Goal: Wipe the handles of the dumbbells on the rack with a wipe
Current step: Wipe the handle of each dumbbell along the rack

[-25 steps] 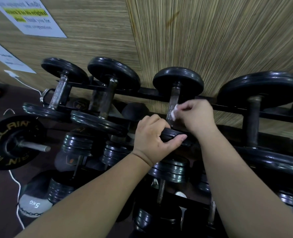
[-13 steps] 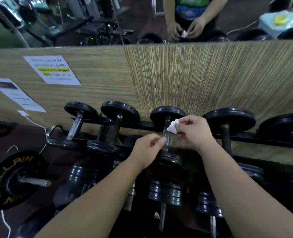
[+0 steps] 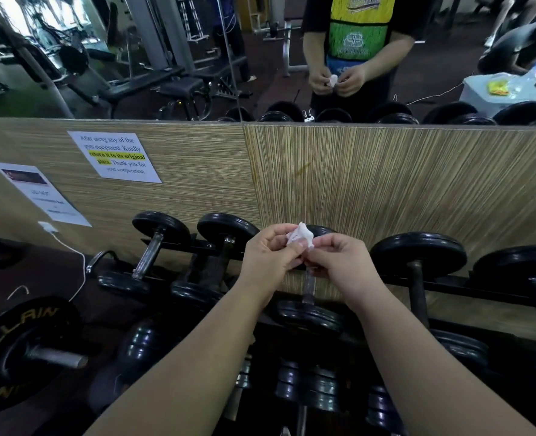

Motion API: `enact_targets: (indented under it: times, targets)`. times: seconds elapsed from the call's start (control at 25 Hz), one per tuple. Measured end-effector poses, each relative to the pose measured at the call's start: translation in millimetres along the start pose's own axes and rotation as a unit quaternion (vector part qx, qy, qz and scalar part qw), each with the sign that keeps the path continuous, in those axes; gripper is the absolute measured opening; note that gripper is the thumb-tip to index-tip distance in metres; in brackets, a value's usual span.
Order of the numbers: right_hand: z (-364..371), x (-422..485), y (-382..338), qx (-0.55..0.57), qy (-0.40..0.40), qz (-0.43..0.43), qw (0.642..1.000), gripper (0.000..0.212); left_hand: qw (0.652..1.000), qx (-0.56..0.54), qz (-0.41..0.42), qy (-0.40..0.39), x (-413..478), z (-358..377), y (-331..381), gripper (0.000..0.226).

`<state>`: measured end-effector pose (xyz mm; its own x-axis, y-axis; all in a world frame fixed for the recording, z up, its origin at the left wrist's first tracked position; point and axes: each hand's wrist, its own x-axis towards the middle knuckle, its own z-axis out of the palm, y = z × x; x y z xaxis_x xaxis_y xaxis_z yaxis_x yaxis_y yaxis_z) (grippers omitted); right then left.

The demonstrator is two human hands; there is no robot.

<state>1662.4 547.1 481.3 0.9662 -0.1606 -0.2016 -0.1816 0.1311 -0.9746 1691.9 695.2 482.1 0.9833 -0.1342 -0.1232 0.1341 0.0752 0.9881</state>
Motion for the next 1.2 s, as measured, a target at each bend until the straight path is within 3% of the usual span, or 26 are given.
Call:
enact_targets:
  times: [0.12,0.2,0.28,0.48,0.64,0.8,0.92,1.0,1.12,1.2]
  targets:
    - [3,3,11,-0.039,0.002,-0.012,0.999,0.009,1.000,-0.014,-0.009,0.009,6,-2,-3,0.026]
    - [-1,5,24,-0.139,0.034,-0.030,0.989,0.010,0.999,-0.003,-0.025,0.025,13,-8,-11,0.027]
    - [-8,-3,40,-0.235,0.057,-0.040,0.969,0.006,0.997,0.042,-0.057,0.036,23,-18,-25,0.032]
    - [-15,-23,88,-0.296,0.007,-0.038,0.954,0.023,0.968,0.183,-0.171,-0.027,43,-32,-66,0.042]
    - [-9,-30,112,-0.334,-0.029,-0.065,0.940,0.024,0.958,0.249,-0.138,-0.016,53,-21,-89,0.034]
    - [-11,-33,124,-0.332,-0.009,-0.105,0.937,0.028,0.972,0.199,-0.127,0.019,68,-11,-101,0.024]
    - [-11,-33,132,-0.337,0.010,-0.126,0.933,0.032,0.974,0.203,-0.075,0.060,76,-8,-111,0.014]
    - [-10,-33,137,-0.338,0.023,-0.137,0.931,0.035,0.976,0.201,-0.069,0.044,78,-10,-117,0.010]
    - [-8,-32,142,-0.345,0.037,-0.155,0.925,0.033,0.976,0.194,-0.094,-0.043,77,-18,-118,0.003]
    - [-8,-31,145,-0.352,0.046,-0.173,0.919,0.031,0.969,0.217,-0.088,-0.080,75,-20,-117,0.016]
